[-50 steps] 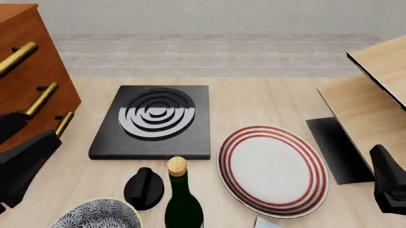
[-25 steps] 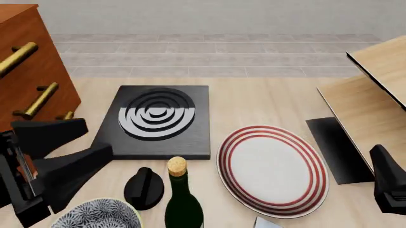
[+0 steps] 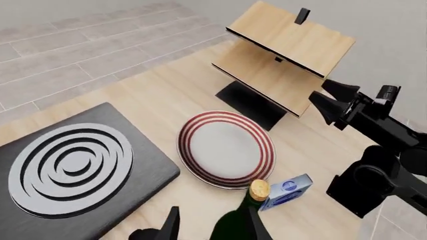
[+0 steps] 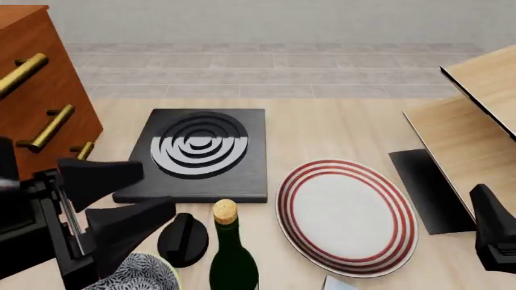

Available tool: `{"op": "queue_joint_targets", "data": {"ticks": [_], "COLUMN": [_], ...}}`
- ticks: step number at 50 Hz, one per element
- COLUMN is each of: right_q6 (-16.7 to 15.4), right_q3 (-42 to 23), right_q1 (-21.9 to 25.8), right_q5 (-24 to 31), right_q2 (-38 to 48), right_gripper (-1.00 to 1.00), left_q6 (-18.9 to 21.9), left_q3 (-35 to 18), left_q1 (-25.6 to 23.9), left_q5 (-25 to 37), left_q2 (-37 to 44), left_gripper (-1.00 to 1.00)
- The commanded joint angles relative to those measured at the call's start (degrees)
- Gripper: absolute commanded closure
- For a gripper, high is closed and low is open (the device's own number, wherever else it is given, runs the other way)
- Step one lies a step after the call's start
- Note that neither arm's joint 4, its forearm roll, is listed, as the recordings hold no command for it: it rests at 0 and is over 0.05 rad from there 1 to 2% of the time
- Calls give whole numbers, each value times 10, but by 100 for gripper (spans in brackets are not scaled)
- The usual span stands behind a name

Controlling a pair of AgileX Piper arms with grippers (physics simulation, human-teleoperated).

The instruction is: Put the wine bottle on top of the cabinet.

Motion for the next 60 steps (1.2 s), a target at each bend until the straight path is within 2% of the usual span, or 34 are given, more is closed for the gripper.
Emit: {"op": "queue_joint_targets", "data": {"ticks": [1, 6, 18, 33, 60], "right_q6": [0, 0, 0, 0, 0], "right_q3": [0, 0, 0, 1, 1], "right_q1": [0, 0, 0, 0, 0], "right_q5": [0, -1, 1, -1, -2], "right_q2": [0, 0, -1, 0, 1], "right_gripper": [-100, -100, -100, -100, -100], "left_q6": [-5, -8, -7, 6, 42], "left_q3": [1, -4, 13, 5, -44], "left_q1": [-15, -36, -52, -77, -107], "left_q5": [-16, -28, -56, -72, -89], "left_q2": [24, 40, 69, 110, 217], "left_gripper": [-100, -100, -100, -100, -100]}}
